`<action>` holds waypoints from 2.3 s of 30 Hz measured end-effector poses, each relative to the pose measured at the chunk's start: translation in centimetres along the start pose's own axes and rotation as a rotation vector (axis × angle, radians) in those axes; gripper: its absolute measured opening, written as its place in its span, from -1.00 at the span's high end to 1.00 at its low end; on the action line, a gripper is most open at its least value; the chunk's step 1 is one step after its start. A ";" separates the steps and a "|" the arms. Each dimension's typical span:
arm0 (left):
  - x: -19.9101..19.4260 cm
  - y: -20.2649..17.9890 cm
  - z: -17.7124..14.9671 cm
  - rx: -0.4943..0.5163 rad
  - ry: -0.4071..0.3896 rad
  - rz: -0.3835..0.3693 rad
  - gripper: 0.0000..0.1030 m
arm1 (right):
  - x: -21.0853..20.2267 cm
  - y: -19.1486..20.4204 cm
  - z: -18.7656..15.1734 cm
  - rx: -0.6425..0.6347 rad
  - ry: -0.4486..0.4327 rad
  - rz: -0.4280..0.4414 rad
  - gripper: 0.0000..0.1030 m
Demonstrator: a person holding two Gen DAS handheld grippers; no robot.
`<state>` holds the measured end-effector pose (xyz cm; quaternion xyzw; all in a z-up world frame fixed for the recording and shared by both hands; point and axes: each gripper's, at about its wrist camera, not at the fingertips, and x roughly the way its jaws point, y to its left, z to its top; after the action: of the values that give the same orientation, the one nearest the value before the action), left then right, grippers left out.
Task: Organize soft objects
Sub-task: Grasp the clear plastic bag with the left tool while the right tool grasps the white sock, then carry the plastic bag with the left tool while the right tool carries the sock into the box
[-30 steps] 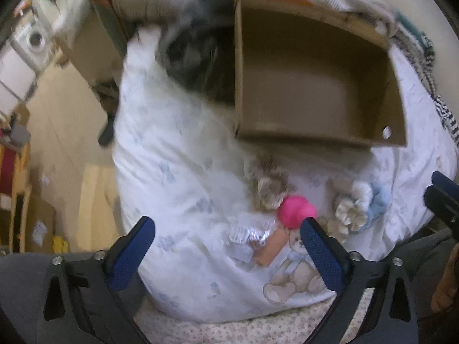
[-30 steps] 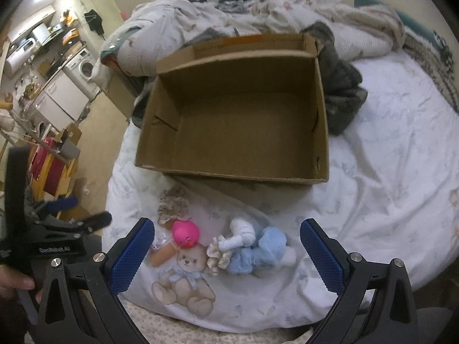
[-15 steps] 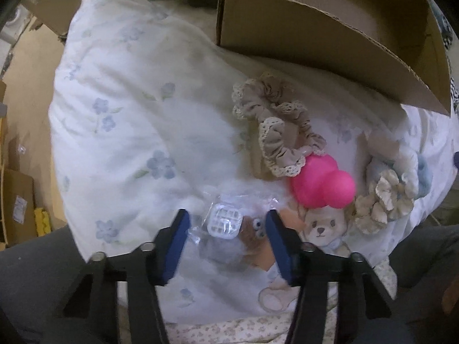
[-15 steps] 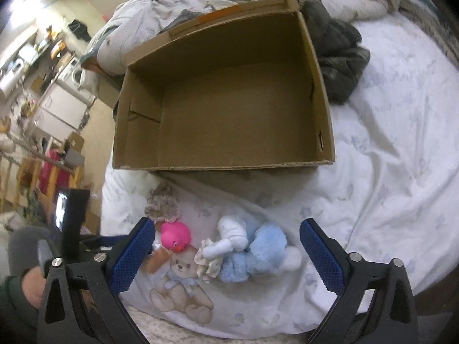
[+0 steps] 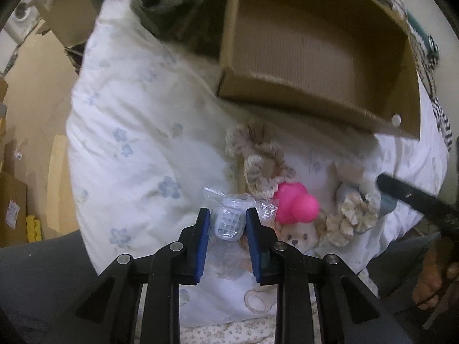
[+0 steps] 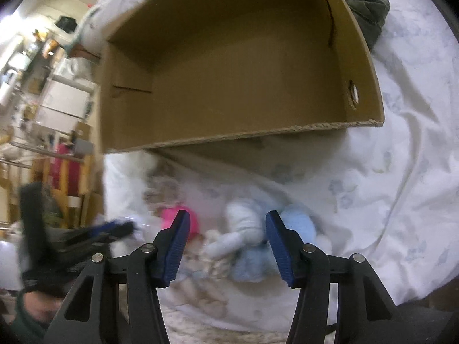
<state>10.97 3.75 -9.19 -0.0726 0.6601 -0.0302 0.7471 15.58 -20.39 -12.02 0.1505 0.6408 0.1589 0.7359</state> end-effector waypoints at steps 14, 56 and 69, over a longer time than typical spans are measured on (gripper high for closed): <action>-0.4 0.7 0.8 -0.033 -0.051 -0.009 0.56 | 1.3 0.8 -0.6 -0.066 -0.013 -0.028 0.45; -12.3 -4.0 10.2 0.042 -0.436 0.006 0.56 | -11.3 4.3 6.2 -0.149 -0.420 0.116 0.45; -6.0 -6.2 12.3 0.109 -0.415 0.055 0.56 | -6.3 1.8 9.0 -0.119 -0.372 0.010 0.45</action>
<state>22.72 -0.70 -0.90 -0.0189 0.4911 -0.0299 0.8704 23.65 -21.65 -4.44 0.1366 0.4826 0.1696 0.8483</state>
